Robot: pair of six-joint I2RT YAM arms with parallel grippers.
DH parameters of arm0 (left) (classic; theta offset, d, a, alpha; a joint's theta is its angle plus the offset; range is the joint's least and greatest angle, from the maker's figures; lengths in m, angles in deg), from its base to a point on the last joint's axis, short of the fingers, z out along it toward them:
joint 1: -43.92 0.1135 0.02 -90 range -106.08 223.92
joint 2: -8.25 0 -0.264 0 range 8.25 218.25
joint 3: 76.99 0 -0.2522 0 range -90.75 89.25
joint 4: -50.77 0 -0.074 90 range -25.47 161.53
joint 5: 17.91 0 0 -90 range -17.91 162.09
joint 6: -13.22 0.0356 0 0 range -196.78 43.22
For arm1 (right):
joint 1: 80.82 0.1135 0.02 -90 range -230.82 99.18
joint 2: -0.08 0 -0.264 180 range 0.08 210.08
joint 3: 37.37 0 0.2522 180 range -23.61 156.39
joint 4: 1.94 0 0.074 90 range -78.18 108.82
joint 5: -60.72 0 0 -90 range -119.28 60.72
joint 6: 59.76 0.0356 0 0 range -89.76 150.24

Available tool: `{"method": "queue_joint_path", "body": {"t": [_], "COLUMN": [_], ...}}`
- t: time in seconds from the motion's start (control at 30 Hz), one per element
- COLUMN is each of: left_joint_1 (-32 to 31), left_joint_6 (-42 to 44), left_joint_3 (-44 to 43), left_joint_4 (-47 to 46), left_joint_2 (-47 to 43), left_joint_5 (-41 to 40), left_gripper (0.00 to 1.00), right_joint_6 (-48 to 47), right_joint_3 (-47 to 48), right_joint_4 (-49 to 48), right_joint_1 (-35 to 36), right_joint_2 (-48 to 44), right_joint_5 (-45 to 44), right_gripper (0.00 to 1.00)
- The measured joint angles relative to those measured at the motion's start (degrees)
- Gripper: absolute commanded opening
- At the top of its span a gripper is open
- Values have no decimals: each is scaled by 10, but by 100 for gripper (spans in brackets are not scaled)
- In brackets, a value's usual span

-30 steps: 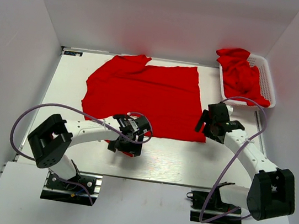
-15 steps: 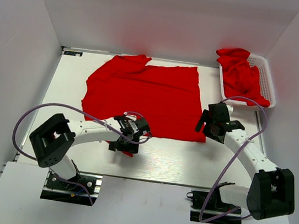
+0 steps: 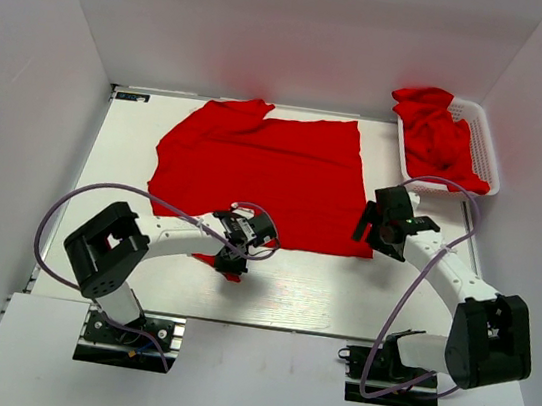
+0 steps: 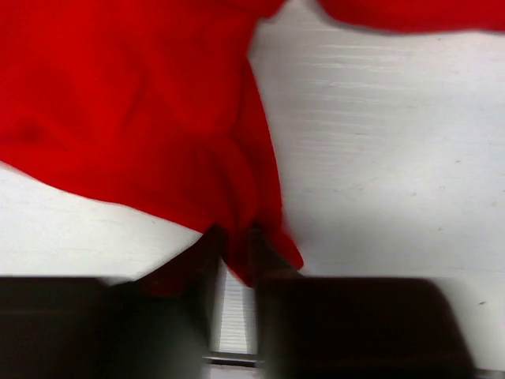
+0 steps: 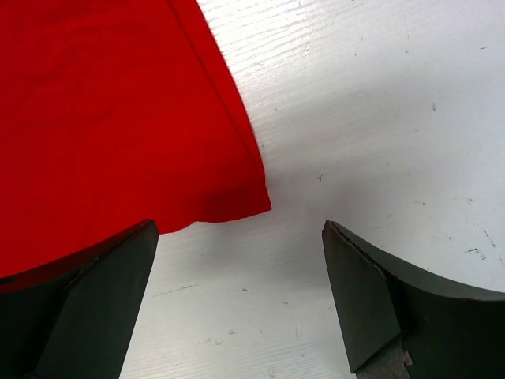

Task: Fold and stack the t-shirts
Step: Grap the side of the flattened tshirt closest away from the robot with both arms

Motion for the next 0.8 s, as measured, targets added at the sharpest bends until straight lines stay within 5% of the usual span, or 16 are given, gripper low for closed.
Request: {"method": "queue_joint_path", "body": {"t": [0.07, 0.8], "left_joint_1": [0, -1], "left_joint_6": [2, -3], "left_joint_3": [-5, -23], "left_joint_4": [-2, 69], "left_joint_2": [6, 12], "left_joint_5": [1, -3], "left_gripper": [0, 0], "right_joint_6": [0, 12], "right_joint_3": [0, -45], "right_joint_4": [0, 11], "right_joint_1": [0, 0], "right_joint_2": [-2, -47], "right_joint_5": [-1, 27], "right_gripper": [90, 89]}}
